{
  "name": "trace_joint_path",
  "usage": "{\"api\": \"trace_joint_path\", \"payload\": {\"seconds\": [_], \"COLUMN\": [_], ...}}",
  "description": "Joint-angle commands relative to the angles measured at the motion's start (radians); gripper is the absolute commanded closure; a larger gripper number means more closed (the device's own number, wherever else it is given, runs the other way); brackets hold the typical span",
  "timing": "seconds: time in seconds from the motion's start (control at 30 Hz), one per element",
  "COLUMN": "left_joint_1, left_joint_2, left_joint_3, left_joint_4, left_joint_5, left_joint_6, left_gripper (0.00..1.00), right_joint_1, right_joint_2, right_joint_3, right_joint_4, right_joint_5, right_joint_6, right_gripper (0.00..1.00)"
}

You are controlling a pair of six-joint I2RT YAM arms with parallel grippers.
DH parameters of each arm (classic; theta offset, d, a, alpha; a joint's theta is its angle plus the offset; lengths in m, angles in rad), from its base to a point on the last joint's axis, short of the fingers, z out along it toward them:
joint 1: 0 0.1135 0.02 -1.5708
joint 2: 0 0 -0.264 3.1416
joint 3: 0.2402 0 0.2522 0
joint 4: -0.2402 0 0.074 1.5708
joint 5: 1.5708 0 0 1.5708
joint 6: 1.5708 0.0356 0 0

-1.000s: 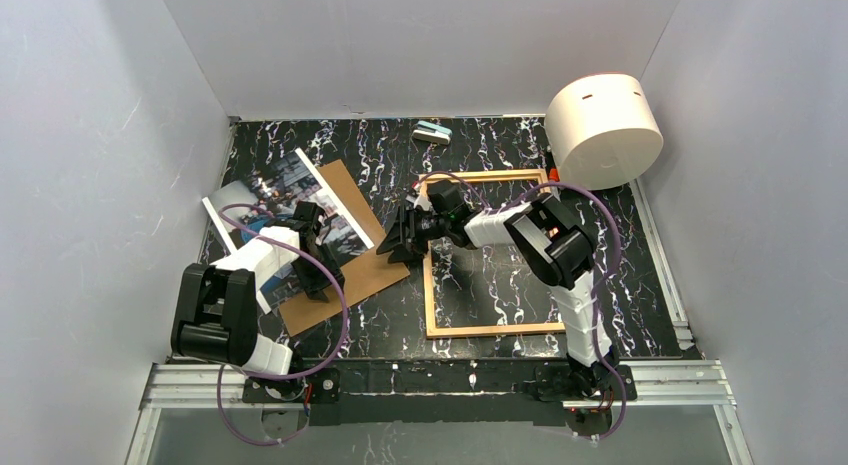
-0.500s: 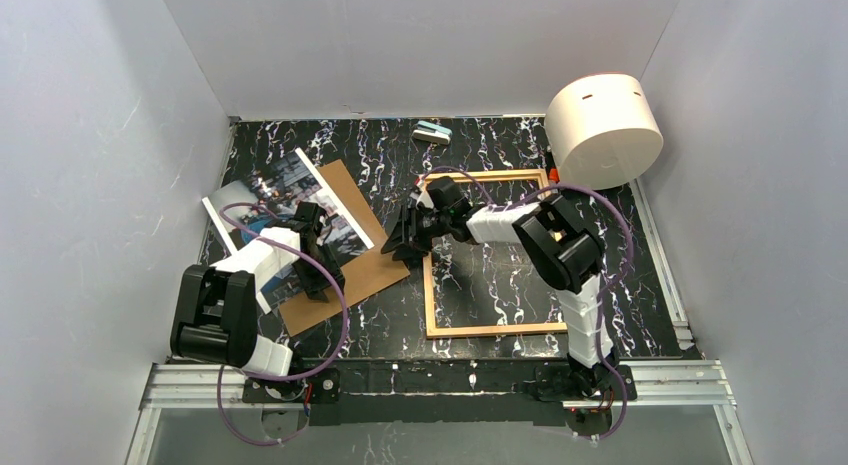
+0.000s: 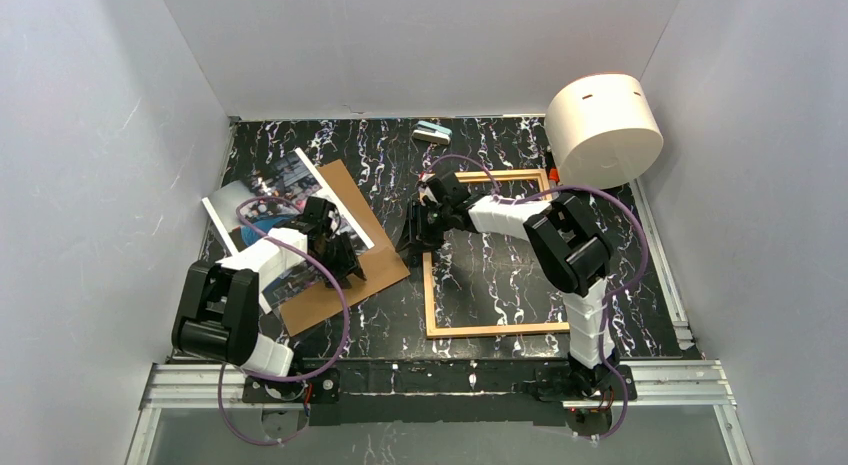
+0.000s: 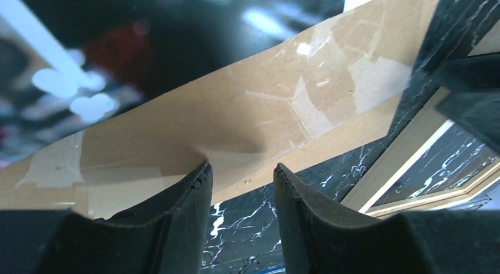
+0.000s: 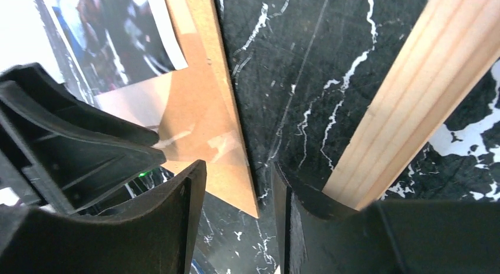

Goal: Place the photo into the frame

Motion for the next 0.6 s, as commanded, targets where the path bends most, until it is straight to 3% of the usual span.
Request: {"api": "trace_joint_path", "payload": {"seconds": [0.0,0.13,0.33,0.4,0.5,0.57], "left_joint_1": [-0.009,-0.008,-0.009,-0.006,-0.007,-0.008], "left_joint_2": [0.049,-0.011,-0.063,-0.076,-0.119,-0.148], "left_joint_3": [-0.022,0.077,0.166,0.164,0.126,0.075], "left_joint_4": [0.011,-0.128,-0.343,-0.409,-0.458,-0.443], "left_joint_5": [-0.057,-0.186,-0.427,-0.513,-0.598,-0.579], "left_joint_6": [0.035,0.032,-0.002,-0.056,-0.152,-0.2], "left_gripper": [0.58,0.56,0.41,0.31,0.03,0.02], "right_joint_1": [0.02,0.022,0.026,0.027,0.04,0.058], "right_joint_2": [-0.006,-0.1,-0.143,-0.123,-0.129,-0.151], "right_joint_3": [0.036,-0.007,-0.051,-0.021,-0.008,-0.017], "right_joint_4": [-0.069,-0.047,-0.027,-0.067,-0.091,-0.097], "right_joint_5": [0.014,0.025,0.07,0.081,0.087,0.098], "right_joint_6": [-0.051,0.017,0.108,0.107,0.121,0.14], "right_gripper": [0.48,0.48,0.47,0.47,0.47,0.47]}}
